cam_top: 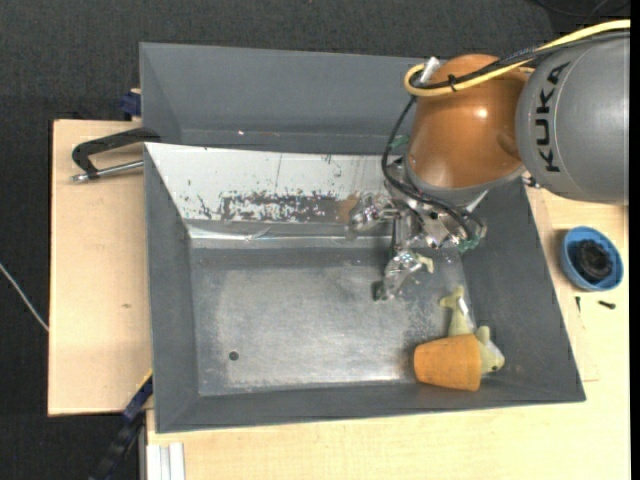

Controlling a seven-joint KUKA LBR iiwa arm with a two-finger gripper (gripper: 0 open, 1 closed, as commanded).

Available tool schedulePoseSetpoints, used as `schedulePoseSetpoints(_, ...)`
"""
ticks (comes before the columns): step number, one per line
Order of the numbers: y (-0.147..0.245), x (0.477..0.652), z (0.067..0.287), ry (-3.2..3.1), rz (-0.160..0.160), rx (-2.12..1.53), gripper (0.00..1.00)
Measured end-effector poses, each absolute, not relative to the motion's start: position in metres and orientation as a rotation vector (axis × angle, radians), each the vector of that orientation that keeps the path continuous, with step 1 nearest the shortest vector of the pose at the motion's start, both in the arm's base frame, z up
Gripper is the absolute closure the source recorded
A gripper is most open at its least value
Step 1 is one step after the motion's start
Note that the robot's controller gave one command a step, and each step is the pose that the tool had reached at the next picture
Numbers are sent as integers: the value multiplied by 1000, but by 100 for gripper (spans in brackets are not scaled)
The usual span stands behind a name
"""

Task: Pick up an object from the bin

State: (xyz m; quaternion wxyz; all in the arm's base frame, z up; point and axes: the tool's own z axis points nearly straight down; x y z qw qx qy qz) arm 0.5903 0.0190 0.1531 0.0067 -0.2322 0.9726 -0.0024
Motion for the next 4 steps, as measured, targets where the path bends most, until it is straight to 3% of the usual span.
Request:
schedulePoseSetpoints(1, -48, 597, 104, 3083, -1, -609, 0)
schedulePoseSetpoints(2, -75, 604, 72, 2947, -2, -1068, 0)
schedulePoseSetpoints(3, -74, 604, 73, 2945, -2, -1068, 100)
schedulePoseSetpoints(4, -41, 580, 222, 2690, -7, -1601, 100)
